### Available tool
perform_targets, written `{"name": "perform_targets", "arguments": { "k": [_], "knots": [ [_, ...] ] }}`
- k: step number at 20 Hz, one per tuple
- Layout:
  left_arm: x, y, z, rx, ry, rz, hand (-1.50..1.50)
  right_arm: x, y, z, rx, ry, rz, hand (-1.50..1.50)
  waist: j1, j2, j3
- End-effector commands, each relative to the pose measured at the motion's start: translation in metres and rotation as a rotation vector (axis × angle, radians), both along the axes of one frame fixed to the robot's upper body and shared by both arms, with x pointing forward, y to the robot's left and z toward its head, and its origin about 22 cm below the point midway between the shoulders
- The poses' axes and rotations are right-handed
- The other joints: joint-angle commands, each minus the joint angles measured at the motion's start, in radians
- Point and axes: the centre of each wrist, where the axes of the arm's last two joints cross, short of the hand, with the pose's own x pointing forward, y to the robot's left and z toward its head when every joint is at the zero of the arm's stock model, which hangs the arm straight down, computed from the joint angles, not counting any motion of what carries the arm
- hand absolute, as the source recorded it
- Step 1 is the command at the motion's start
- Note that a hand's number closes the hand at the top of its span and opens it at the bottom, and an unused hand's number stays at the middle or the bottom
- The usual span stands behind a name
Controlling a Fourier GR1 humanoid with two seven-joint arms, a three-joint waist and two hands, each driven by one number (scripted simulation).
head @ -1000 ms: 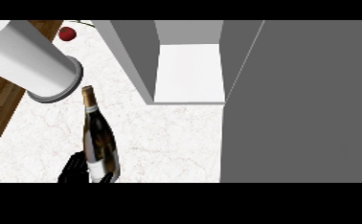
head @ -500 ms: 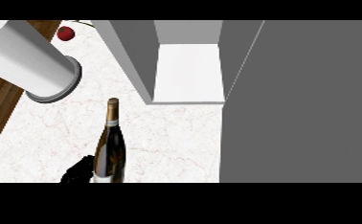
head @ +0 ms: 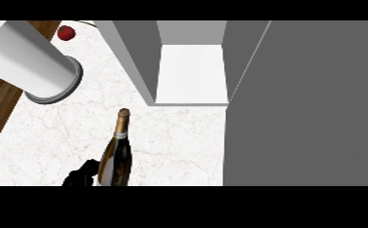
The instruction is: Pick up the wine, place it into the cabinet and close the cabinet
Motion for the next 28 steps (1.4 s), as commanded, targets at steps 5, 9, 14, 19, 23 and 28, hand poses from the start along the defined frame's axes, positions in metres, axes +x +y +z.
{"name": "perform_targets", "arguments": {
  "k": [5, 9, 14, 19, 23, 28],
  "knots": [
    [0.012, -0.027, 0.042, -0.07, -0.125, -0.074, 1.5, 0.007, -0.006, -0.001, 0.022, 0.025, -0.002, -1.5, 0.002, 0.002, -0.006],
    [0.019, -0.036, 0.079, -0.073, -0.131, -0.101, 1.5, 0.017, 0.009, -0.003, -0.014, 0.014, 0.0, -1.5, 0.006, 0.002, -0.006],
    [0.031, -0.068, 0.114, -0.097, -0.157, -0.113, 1.5, 0.002, 0.0, -0.011, -0.005, 0.02, 0.0, -1.5, -0.001, 0.002, -0.006],
    [0.042, -0.076, 0.136, -0.072, -0.194, -0.105, 1.5, 0.0, -0.002, -0.001, -0.001, 0.018, 0.01, -1.5, -0.003, 0.002, -0.007],
    [0.056, -0.095, 0.187, -0.081, -0.22, -0.071, 1.5, 0.005, -0.004, 0.005, 0.005, 0.02, -0.005, -1.5, -0.002, 0.002, -0.006],
    [0.1, -0.127, 0.211, -0.083, -0.189, -0.101, 1.5, 0.004, -0.008, -0.011, 0.004, 0.036, 0.008, -1.5, -0.014, 0.004, -0.006]
  ]
}}
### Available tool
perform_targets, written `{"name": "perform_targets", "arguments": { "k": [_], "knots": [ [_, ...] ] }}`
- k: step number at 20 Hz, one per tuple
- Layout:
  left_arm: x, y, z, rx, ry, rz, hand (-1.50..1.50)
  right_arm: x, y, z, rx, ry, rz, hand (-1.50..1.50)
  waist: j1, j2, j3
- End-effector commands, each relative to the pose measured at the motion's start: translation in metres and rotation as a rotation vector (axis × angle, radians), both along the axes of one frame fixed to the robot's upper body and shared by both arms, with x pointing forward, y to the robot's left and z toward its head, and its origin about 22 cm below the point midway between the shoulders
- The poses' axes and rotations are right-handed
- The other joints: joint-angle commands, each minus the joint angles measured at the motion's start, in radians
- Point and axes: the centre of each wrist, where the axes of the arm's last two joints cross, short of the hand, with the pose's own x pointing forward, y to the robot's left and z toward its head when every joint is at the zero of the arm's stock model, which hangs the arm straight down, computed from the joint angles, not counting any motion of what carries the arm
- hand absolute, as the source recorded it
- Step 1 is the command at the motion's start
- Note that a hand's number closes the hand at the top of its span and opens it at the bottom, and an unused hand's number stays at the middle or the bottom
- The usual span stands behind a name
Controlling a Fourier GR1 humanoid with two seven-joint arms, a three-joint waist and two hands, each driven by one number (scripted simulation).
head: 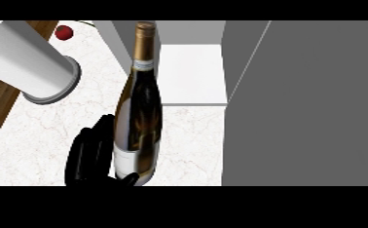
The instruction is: Pick up the wine, place it into the cabinet and close the cabinet
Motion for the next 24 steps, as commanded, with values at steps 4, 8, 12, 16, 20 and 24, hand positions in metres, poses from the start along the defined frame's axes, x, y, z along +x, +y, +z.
{"name": "perform_targets", "arguments": {
  "k": [4, 8, 12, 16, 20, 24],
  "knots": [
    [0.033, -0.037, 0.033, 0.026, -0.016, -0.01, 1.5, 0.004, -0.001, 0.002, -0.011, -0.001, -0.011, -1.5, 0.0, 0.0, 0.0],
    [0.069, -0.038, 0.027, 0.058, -0.035, 0.035, 1.5, -0.007, 0.008, -0.01, -0.003, 0.006, 0.004, -1.5, -0.002, 0.0, 0.0],
    [0.082, -0.078, 0.039, 0.151, -0.038, 0.034, 1.5, 0.0, -0.006, -0.014, 0.014, -0.009, -0.004, -1.5, -0.008, 0.001, 0.0],
    [0.099, -0.088, 0.031, 0.2, -0.031, 0.062, 1.5, 0.0, -0.012, -0.009, -0.006, -0.003, -0.013, -1.5, -0.006, 0.001, 0.0],
    [0.094, -0.103, 0.021, 0.241, -0.014, 0.06, 1.5, 0.01, 0.0, -0.018, -0.011, -0.023, -0.01, -1.5, -0.003, 0.001, 0.0],
    [0.099, -0.108, 0.002, 0.239, 0.026, 0.069, 1.5, -0.006, 0.003, -0.013, -0.002, 0.004, -0.004, -1.5, -0.007, 0.001, 0.0]
  ]
}}
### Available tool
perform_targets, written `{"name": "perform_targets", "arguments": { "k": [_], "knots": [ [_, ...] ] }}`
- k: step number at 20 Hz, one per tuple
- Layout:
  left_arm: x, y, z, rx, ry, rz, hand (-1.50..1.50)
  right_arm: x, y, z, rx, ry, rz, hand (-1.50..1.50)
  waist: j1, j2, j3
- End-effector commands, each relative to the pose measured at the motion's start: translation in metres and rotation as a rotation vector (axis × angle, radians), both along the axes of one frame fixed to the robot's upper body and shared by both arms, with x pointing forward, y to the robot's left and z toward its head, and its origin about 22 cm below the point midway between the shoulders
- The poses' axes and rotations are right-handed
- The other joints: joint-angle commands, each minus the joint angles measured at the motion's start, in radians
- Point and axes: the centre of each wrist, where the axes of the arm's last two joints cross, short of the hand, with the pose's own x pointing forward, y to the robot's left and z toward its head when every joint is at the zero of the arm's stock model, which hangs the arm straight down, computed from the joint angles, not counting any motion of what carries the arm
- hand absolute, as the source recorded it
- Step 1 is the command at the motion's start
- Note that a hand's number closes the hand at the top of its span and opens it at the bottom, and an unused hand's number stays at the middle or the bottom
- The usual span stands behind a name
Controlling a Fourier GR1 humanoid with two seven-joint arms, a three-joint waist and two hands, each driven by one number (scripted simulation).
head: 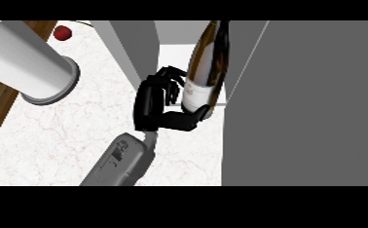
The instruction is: Pick up the wine, place it into the cabinet and close the cabinet
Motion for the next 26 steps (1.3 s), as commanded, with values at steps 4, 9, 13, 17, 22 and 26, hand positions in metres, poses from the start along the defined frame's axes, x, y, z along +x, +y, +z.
{"name": "perform_targets", "arguments": {
  "k": [4, 9, 13, 17, 22, 26],
  "knots": [
    [0.008, 0.006, -0.036, -0.019, 0.061, 0.042, 1.5, -0.013, -0.003, 0.011, -0.018, 0.004, 0.016, -1.5, -0.004, 0.001, 0.0],
    [0.001, 0.0, -0.054, 0.01, 0.078, 0.063, 1.5, 0.006, -0.018, 0.005, -0.017, 0.006, 0.001, -1.5, 0.001, 0.001, 0.0],
    [0.004, -0.005, -0.062, 0.013, 0.102, 0.037, 1.5, 0.014, -0.003, 0.016, 0.0, 0.005, 0.003, -1.5, 0.002, 0.001, 0.0],
    [0.01, 0.01, -0.061, 0.004, 0.125, 0.074, 1.5, -0.002, -0.001, 0.003, 0.008, 0.003, 0.002, -1.5, 0.004, -0.001, 0.0],
    [0.015, 0.01, -0.078, -0.1, 0.137, 0.086, 1.5, 0.007, 0.011, -0.003, -0.005, -0.001, -0.007, -1.5, -0.002, 0.002, 0.0],
    [0.021, 0.01, -0.085, -0.138, 0.136, 0.055, 1.5, 0.002, 0.017, 0.014, 0.008, 0.011, 0.008, -1.5, -0.005, 0.002, -0.001]
  ]
}}
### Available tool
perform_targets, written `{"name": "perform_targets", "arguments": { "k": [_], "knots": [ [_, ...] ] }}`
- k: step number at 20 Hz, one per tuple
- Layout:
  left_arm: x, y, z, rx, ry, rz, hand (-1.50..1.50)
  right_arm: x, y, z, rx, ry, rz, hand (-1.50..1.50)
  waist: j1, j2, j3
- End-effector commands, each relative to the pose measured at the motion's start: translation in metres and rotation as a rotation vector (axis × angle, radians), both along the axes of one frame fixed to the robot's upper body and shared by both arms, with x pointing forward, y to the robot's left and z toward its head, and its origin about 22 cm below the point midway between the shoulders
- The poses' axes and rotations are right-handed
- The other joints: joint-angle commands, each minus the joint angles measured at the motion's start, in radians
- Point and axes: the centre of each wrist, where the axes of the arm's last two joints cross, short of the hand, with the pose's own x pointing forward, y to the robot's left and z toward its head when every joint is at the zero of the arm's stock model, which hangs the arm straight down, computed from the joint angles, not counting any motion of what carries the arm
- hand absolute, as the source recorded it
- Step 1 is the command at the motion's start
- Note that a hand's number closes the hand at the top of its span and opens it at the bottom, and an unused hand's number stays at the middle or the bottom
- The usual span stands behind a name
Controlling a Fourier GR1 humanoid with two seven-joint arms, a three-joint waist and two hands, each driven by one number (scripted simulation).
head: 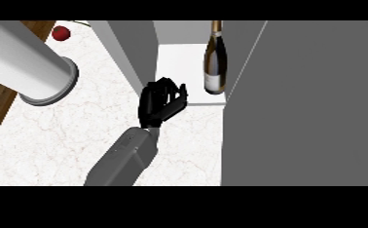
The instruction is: Pick up the wine, place it into the cabinet and close the cabinet
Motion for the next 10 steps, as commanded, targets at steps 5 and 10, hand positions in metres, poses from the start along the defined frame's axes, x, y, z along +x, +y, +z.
{"name": "perform_targets", "arguments": {
  "k": [5, 10],
  "knots": [
    [0.028, 0.0, 0.004, -0.016, 0.007, -0.017, 1.5, 0.013, -0.019, -0.005, 0.007, -0.001, 0.011, -1.5, -0.002, 0.0, 0.0],
    [0.017, -0.004, -0.008, -0.021, 0.007, -0.04, 1.5, -0.006, -0.003, -0.016, 0.02, 0.016, 0.021, -1.5, -0.006, 0.0, 0.0]
  ]
}}
